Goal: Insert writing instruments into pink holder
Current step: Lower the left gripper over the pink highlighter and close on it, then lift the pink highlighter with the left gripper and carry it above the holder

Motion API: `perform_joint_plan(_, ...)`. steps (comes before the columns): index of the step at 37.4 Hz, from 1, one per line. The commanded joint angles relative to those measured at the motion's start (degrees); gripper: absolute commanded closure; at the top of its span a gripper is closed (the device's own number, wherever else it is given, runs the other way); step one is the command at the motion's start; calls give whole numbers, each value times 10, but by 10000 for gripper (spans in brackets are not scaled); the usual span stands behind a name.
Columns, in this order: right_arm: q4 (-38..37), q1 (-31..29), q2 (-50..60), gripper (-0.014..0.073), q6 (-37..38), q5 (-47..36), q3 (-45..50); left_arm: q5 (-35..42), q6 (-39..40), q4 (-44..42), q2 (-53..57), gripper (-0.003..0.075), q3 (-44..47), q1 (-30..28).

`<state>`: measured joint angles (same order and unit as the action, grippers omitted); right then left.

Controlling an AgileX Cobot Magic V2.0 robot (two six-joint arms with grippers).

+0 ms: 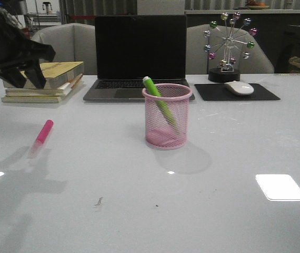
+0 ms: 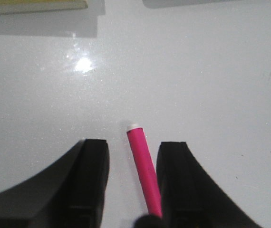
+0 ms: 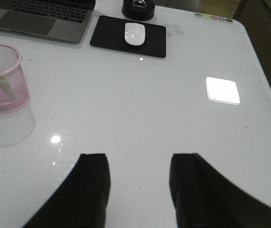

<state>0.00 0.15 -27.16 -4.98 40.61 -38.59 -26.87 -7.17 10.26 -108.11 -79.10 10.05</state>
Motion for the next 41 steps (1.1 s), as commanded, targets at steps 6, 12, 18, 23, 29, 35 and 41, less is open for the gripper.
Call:
perform_joint_plan(6,-3,-3,-1,178,-1,-36,-12,38,0,39,-12,389,-21,4)
perform_joint_plan(12,-3,-3,-1,178,-1,-31,-12,40,0,59,-35,389,-21,4)
perform_joint_plan(18,-3,-3,-1,178,-1,-7,-12,27,0,72,-57,389,-22,4)
perform_joint_plan(23,-3,-3,-1,178,-1,13,-12,27,0,76,-69,389,-22,4)
perform_joint_plan(29,-3,-3,-1,178,-1,26,-12,15,0,76,-81,389,-22,4)
perform_joint_plan(35,-3,-3,-1,178,-1,28,-12,-10,0,76,-94,389,-22,4)
perform_joint_plan(41,-3,-3,-1,178,-1,28,-12,-53,0,73,-101,472,-22,4)
